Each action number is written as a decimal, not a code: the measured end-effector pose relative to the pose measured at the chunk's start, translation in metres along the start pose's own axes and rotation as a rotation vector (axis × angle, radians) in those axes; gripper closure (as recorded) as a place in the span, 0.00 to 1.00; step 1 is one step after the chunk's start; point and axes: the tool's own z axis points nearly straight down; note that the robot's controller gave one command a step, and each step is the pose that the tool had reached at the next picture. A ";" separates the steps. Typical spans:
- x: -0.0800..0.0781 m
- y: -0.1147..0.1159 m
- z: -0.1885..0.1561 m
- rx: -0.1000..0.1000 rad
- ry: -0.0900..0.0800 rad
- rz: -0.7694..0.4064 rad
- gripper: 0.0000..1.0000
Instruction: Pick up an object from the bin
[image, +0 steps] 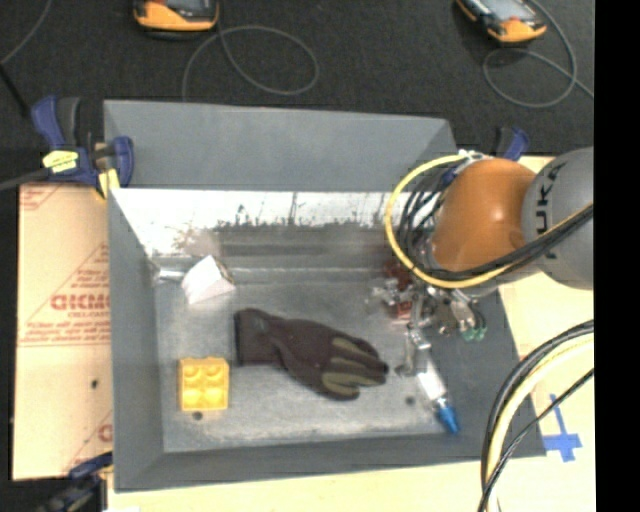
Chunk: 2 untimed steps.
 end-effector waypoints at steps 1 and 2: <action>0.001 0.013 0.015 0.001 -0.003 -0.208 0.00; -0.011 0.034 0.031 0.001 -0.003 -0.066 0.00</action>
Offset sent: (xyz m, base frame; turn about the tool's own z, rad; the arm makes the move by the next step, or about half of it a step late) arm 0.0122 0.0691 -0.0515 0.0988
